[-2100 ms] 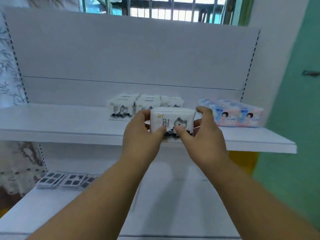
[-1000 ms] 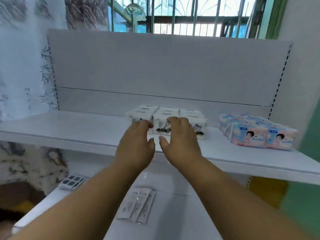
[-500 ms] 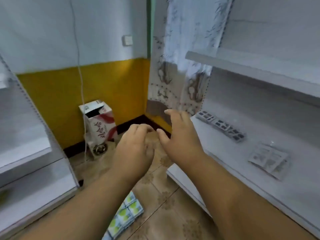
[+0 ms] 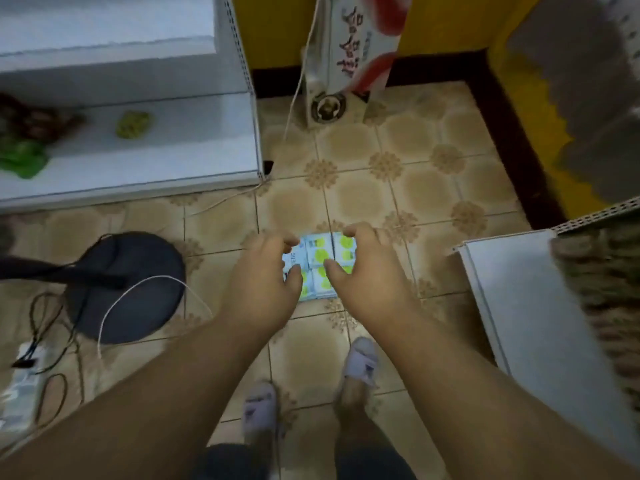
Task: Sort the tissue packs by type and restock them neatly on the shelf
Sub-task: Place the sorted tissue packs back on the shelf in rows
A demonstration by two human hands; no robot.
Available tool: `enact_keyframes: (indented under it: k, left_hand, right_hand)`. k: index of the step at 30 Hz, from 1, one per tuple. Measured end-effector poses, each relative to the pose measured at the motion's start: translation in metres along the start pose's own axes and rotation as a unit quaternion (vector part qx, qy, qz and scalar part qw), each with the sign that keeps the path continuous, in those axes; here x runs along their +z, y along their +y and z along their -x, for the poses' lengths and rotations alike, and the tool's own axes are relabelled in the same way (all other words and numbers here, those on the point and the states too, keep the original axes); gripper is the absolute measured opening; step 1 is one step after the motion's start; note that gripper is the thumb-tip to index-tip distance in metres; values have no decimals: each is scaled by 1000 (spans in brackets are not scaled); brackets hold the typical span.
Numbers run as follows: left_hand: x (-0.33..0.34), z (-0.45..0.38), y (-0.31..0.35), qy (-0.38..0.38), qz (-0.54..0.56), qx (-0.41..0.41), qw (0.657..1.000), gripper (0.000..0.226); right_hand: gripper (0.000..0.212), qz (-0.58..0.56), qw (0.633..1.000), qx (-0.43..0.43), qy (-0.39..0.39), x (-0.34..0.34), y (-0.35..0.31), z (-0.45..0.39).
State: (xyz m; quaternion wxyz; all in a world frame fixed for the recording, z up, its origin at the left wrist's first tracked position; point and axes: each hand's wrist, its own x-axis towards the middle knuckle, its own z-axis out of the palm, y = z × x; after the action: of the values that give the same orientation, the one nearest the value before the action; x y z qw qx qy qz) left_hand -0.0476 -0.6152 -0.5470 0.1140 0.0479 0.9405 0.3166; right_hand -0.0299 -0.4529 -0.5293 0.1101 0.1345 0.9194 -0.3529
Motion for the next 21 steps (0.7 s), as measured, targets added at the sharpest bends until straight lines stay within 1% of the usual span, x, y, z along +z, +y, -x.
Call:
enact_keyframes:
  k: [3,7,12,14,15,17,18,20,21]
  left_hand:
    - [51,-33,-57,-2,22,-60,998,32]
    - [125,-66,-149,-15,47,-145,988,32]
    - [224,-119,-284,-33,68,-221,972,31]
    - [259,-143,-330,-36,75,-252,964,33]
    - [274,-154,-350,-41,69,-258,963,36]
    - [302,-172,-381,-54,14,-225,973,52]
    - [314,-181,-391,-71,-41,-191,978,65]
    - [335,-196,-407,-127,-171,-127,969,91]
    - [343,-203,-414,-142,-213,-101,961,99]
  right_hand:
    - [47,-5,999,14,-50,68,35,-44]
    - [46,4,992,31,-119,178,83,-91]
    - [48,11,989,49,-138,320,145,-176]
    - [51,50,987,36,-151,366,172,-215]
    - [53,86,984,16,-155,387,184,-233]
    - [64,179,971,-44,-151,420,205,-264]
    - [72,227,959,-72,-152,433,216,-276]
    - [89,305,932,-108,-163,453,235,-292]
    - [93,329,922,-120,-163,461,243,-298]
